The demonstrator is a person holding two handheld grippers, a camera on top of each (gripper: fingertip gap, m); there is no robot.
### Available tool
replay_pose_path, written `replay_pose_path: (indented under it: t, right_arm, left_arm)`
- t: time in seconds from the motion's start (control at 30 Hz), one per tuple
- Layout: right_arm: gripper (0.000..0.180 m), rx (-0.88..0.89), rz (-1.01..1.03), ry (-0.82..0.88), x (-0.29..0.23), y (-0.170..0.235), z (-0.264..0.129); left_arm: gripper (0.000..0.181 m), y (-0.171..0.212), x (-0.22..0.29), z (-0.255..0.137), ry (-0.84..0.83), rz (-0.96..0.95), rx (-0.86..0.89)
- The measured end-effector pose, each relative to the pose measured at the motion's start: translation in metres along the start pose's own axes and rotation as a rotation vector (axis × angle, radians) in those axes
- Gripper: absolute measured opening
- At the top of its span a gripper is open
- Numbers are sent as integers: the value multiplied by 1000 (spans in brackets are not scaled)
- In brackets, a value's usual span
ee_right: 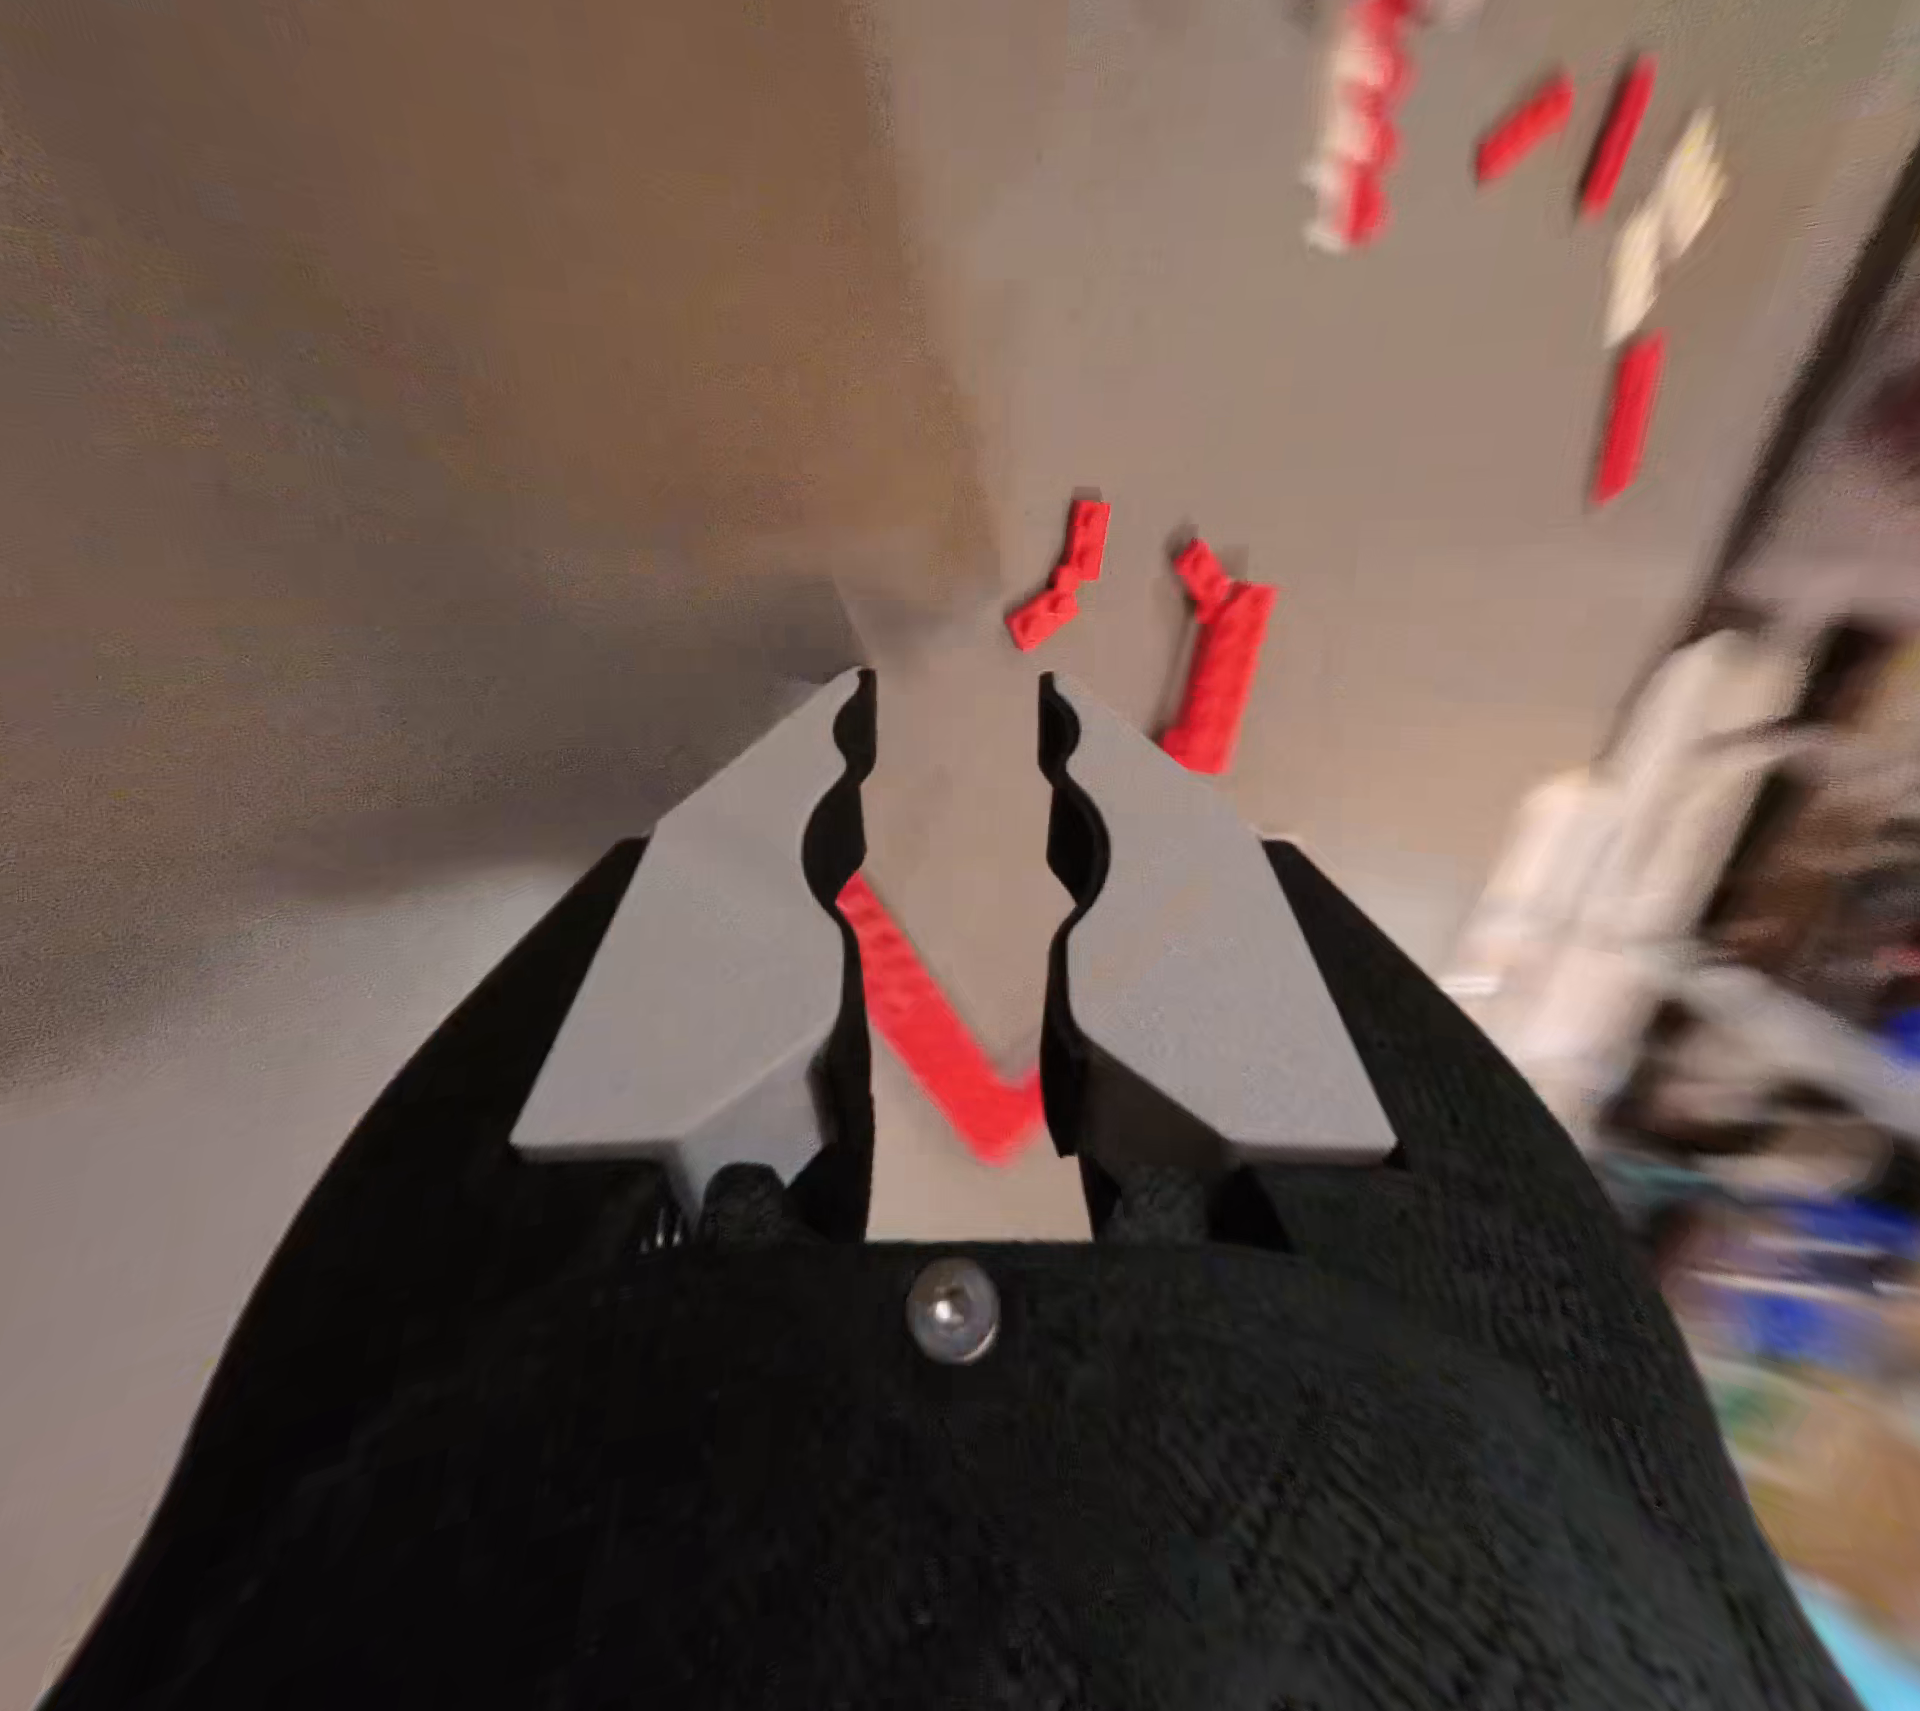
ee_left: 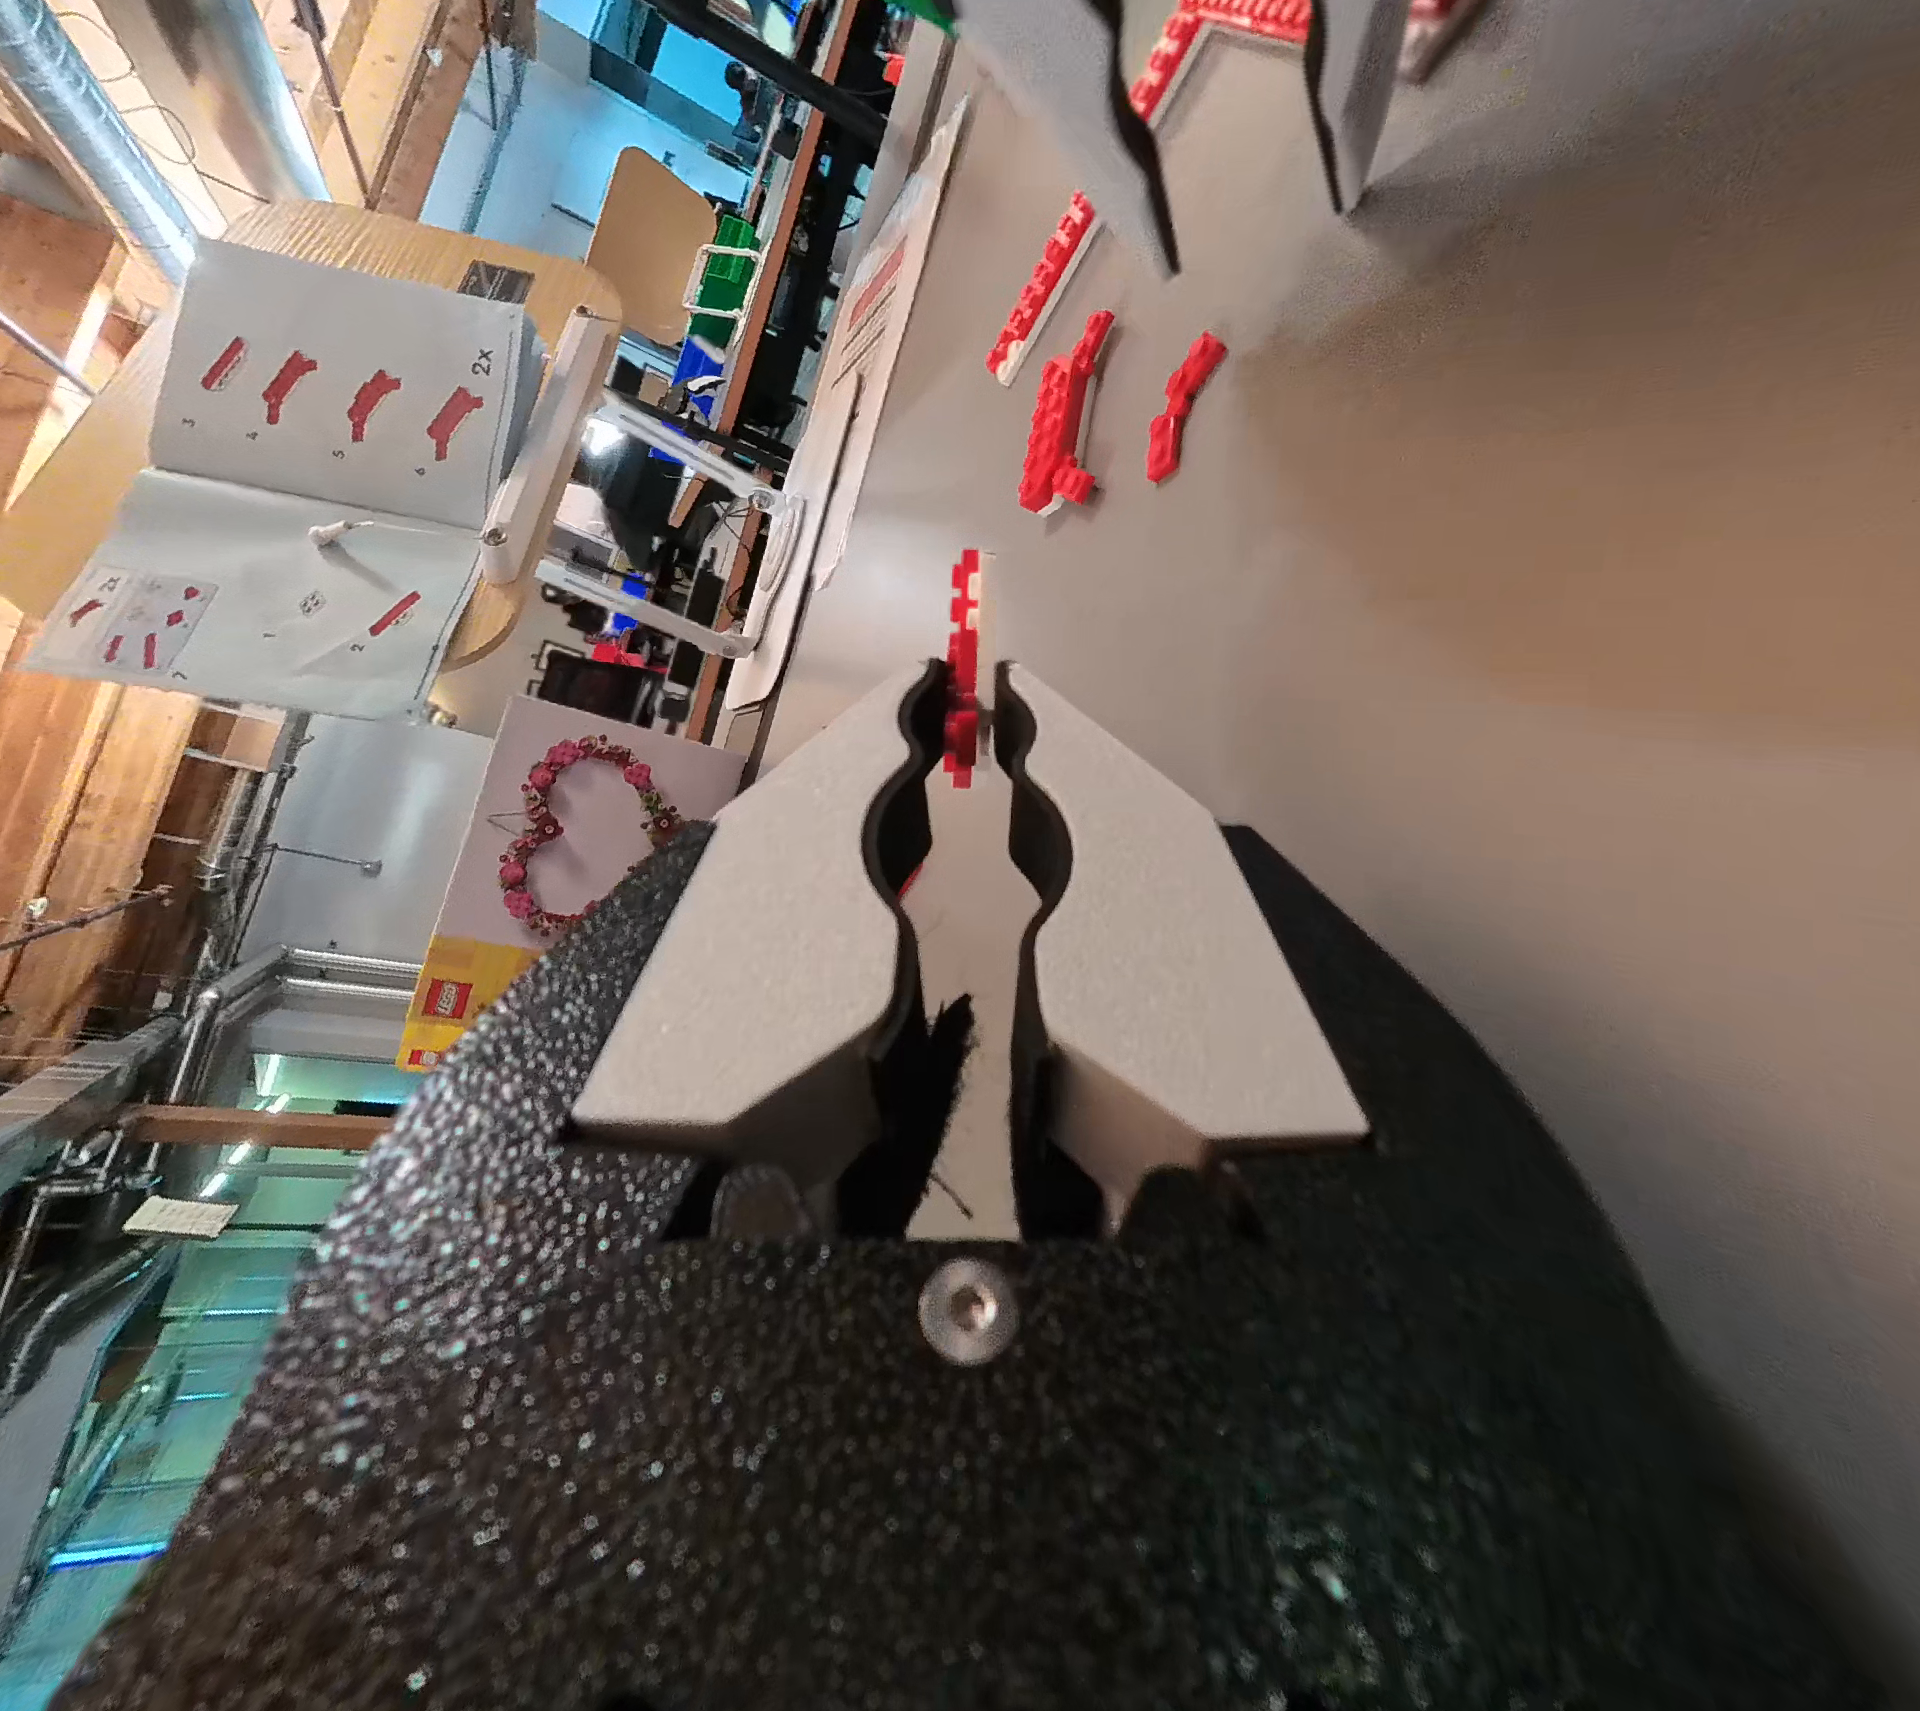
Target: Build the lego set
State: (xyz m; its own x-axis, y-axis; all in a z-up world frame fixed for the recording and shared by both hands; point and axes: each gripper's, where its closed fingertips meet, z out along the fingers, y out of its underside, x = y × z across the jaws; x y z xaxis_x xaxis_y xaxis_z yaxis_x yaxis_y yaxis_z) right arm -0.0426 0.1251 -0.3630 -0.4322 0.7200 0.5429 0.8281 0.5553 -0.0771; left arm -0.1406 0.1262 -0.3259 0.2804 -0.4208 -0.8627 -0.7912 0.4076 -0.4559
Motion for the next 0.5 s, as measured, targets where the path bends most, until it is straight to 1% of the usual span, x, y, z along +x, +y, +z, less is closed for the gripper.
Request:
replay_pose_path:
  t: [0.07,0.1,0.17,0.23,0.3,0.43,0.5]
  right_arm:
    - [29,137,438,-115,2,-11,-1]
    - [29,190,605,-144,7,-14,-1]
    - [28,255,815,-161,17,-16,2]
    - [27,251,912,-158,21,-13,9]
    - [27,251,942,-165,21,-12,17]
    - [26,304,953,-208,22,-17,24]
    - [26,306,935,-199,25,-15,27]
  left_arm:
    - [6,0,4,1,10,28,-6]
    - [6,0,5,2,14,46,-13]
    - [6,2,8,3,16,86,-29]
    - [6,2,11,4,18,127,-41]
    - [6,2,15,5,22,170,-51]
    - [6,-1,19,6,26,222,-51]
    - [6,-1,21,7,31,228,-51]
